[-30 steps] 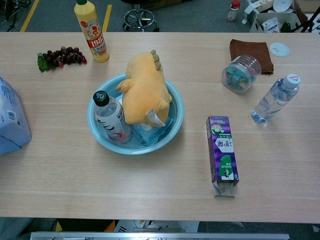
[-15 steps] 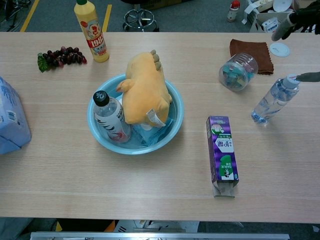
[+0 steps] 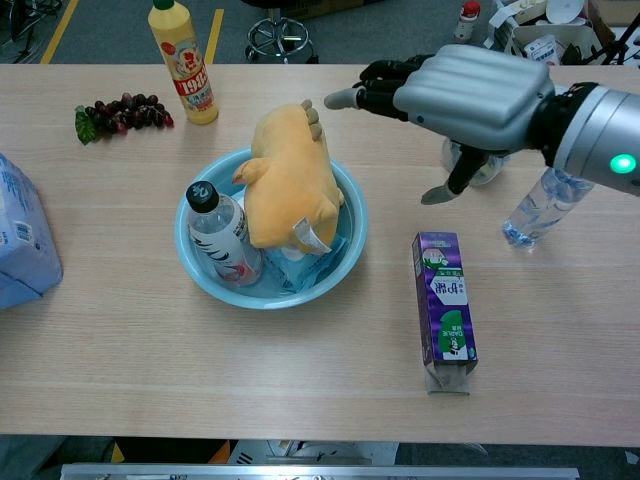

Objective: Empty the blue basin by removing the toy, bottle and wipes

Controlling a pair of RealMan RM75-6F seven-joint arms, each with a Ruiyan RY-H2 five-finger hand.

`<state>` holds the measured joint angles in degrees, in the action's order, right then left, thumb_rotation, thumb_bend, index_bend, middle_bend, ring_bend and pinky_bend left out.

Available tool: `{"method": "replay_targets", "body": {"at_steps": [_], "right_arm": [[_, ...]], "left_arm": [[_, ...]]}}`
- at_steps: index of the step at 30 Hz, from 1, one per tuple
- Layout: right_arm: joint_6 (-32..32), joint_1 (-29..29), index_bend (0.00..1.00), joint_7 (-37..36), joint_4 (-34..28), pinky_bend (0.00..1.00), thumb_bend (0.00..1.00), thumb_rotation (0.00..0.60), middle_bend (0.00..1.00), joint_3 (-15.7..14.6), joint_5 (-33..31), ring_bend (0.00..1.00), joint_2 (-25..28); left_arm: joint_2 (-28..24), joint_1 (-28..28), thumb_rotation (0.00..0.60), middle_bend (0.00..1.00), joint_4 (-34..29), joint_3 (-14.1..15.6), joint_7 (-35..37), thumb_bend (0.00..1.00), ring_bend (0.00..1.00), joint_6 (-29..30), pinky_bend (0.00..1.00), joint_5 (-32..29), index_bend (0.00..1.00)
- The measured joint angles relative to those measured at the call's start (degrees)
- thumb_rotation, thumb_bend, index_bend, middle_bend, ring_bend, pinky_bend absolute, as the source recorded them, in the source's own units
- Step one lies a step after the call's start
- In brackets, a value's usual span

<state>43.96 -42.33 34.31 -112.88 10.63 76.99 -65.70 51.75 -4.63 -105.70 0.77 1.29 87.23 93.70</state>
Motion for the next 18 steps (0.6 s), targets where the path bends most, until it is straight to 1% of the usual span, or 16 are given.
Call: {"method": "replay_targets", "body": {"at_steps": [8,12,18], "right_arm": [[-2.2,-8.4,0.0,10.5,4.9,0.19,0.0,0.6,0.13,0.3,-10.6,0.04,-8.9],[-2.1,-12.8,0.0,15.9,7.6,0.19,0.0,0.6,0.13,-0.4,-15.7,0.04,-13.7],[-0.6,-18.5,0.01,23.4,11.4,0.19,0.0,0.6,0.13,-2.2,-22.4,0.04,-19.2]], "left_arm": [[-0.2,0.3,0.6,0.17,0.9,0.0,1.6,0.25,0.06,0.4,0.21,-0.1,0.16],[-0.5,0.5,0.6,0.17,1.2,0.1,2.2,0.25,0.06,0.6,0.21,-0.1,0.16],[-0.9,1.1,0.6,0.17,1.4,0.3,3.3,0.25,0.06,1.3,0.21,0.0,0.16]]}}
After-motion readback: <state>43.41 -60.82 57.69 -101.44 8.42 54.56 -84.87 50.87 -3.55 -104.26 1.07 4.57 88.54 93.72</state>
